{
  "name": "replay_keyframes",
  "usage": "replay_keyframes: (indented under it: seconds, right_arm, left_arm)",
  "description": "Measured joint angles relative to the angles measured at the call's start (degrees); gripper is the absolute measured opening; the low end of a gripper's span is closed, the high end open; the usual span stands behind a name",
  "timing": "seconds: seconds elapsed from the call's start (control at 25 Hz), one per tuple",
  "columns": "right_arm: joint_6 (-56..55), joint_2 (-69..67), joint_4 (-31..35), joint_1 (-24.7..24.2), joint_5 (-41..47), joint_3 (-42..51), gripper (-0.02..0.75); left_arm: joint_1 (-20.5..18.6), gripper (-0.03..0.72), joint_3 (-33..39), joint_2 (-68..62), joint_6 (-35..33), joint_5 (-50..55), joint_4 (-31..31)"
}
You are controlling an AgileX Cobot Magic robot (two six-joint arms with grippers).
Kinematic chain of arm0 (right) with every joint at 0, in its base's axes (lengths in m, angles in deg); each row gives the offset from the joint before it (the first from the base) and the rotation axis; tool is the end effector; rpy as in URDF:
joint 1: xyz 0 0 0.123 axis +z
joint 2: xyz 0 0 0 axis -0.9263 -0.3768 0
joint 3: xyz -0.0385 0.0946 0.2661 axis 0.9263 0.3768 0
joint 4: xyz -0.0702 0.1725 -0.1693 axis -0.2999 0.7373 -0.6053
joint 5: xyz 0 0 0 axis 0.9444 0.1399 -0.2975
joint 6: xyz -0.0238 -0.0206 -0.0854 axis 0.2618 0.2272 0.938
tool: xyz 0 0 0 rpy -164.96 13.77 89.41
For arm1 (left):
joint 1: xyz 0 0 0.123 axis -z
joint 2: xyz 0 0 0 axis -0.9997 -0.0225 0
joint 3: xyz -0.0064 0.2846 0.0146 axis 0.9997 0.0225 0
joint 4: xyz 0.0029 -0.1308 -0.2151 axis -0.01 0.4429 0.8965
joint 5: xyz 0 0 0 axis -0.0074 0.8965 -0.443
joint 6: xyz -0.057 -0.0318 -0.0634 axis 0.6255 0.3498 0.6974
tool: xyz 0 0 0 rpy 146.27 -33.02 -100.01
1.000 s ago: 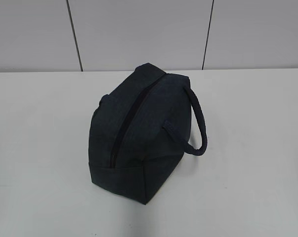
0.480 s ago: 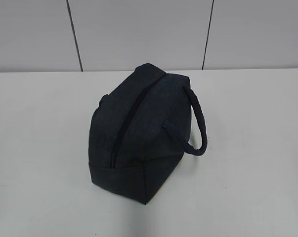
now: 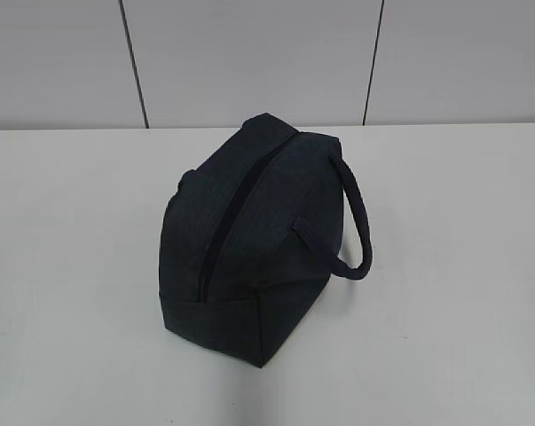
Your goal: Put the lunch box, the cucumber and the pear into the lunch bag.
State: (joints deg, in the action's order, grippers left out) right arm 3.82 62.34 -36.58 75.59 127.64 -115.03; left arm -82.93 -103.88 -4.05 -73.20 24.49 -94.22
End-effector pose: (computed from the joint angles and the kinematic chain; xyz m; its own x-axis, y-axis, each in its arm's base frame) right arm -0.0104 -0.0227 0.2711 -0.5056 -0.0231 -0.8625 0.0893 0.9929 -0.0789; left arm -0.0122 0.0083 0.2812 -0.4616 -0.0109 -0.8870 0.0055 0.9999 -0.0151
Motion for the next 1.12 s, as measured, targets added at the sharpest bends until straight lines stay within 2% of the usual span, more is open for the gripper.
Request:
replay_keyframes:
  seconds: [1.12]
  right_arm:
    - [0.0,0.0,0.0,0.0,0.0,0.0,0.391]
  left_arm:
    - [0.0,0.242,0.0,0.0,-0.04,0.0,0.0]
